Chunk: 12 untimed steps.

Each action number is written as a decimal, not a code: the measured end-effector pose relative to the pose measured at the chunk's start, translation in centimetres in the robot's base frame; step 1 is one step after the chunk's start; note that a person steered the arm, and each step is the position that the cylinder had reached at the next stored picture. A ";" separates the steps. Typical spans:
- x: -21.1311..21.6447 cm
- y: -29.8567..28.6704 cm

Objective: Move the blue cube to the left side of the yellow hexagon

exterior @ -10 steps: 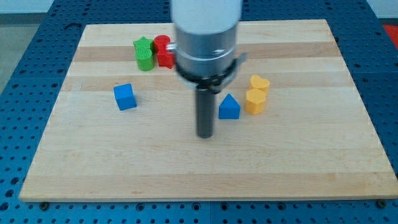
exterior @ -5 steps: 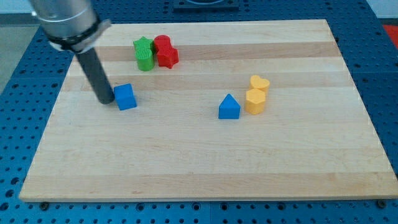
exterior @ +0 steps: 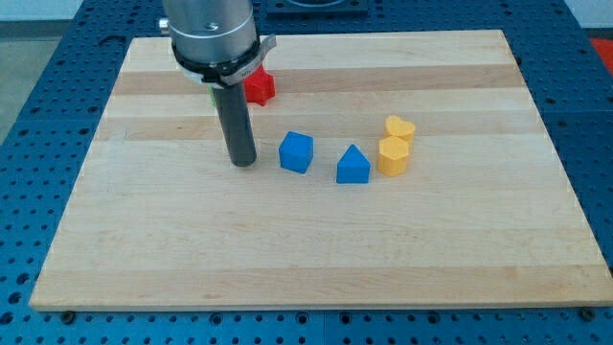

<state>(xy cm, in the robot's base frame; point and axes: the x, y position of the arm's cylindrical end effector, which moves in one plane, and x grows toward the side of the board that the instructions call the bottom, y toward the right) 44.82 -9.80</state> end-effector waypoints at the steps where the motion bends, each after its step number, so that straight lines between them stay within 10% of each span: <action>1: 1.3 0.6; 12: -4.0 8.9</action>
